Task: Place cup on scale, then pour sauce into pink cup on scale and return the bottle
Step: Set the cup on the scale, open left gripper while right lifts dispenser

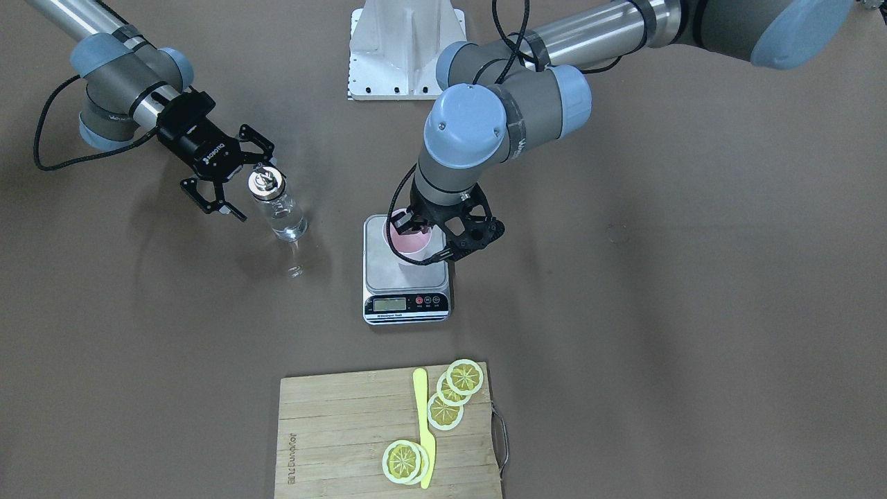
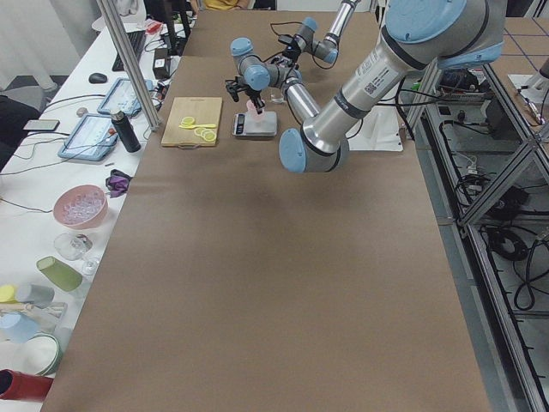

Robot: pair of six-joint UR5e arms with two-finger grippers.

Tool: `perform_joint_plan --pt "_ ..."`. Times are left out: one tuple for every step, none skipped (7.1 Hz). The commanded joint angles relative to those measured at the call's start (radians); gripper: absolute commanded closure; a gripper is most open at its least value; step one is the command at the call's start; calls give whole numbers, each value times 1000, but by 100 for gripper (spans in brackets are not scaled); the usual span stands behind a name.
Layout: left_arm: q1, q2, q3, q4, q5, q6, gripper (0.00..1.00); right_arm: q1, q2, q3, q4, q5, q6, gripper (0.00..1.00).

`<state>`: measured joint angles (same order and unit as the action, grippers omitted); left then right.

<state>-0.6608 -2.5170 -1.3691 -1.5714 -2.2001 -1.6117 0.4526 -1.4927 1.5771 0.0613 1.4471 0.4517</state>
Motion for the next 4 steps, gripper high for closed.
perform_joint_plan --pt "16 -3 1 -1 11 -2 100 0 40 -25 0 -2 7 0" --pt "20 -11 2 1 11 -5 100 0 45 -32 0 -5 7 0" --pt "29 -12 7 -1 13 -14 100 0 45 -38 2 -5 8 0" --pt "29 -20 10 -1 13 -14 100 -2 46 -58 35 -5 9 0"
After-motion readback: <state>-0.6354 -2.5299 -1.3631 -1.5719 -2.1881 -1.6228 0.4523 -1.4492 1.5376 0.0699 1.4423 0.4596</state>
